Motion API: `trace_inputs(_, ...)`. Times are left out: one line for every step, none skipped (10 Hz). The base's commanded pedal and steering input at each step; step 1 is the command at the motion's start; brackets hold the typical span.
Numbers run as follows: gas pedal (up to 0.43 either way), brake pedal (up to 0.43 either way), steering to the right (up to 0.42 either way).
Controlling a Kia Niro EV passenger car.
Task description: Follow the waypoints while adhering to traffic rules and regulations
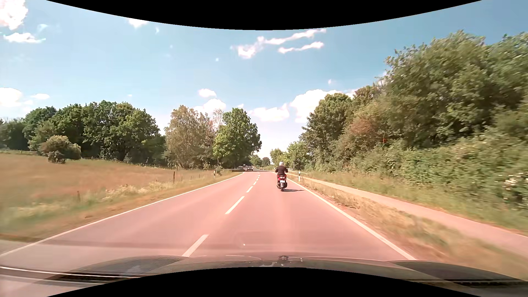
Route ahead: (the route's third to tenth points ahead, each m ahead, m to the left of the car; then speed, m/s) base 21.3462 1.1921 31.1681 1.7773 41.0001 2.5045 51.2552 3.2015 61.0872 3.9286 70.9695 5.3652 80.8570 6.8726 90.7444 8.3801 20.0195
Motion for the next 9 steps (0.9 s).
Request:
trace_inputs(0.260,0.012,-0.009)
trace_inputs(0.260,0.012,-0.009)
trace_inputs(0.240,0.012,-0.009)
trace_inputs(0.220,0.012,-0.009)
trace_inputs(0.197,0.012,-0.009)
trace_inputs(0.197,0.012,-0.009)
trace_inputs(0.197,0.012,-0.009)
trace_inputs(0.197,0.012,-0.009)
trace_inputs(0.197,0.012,-0.009)
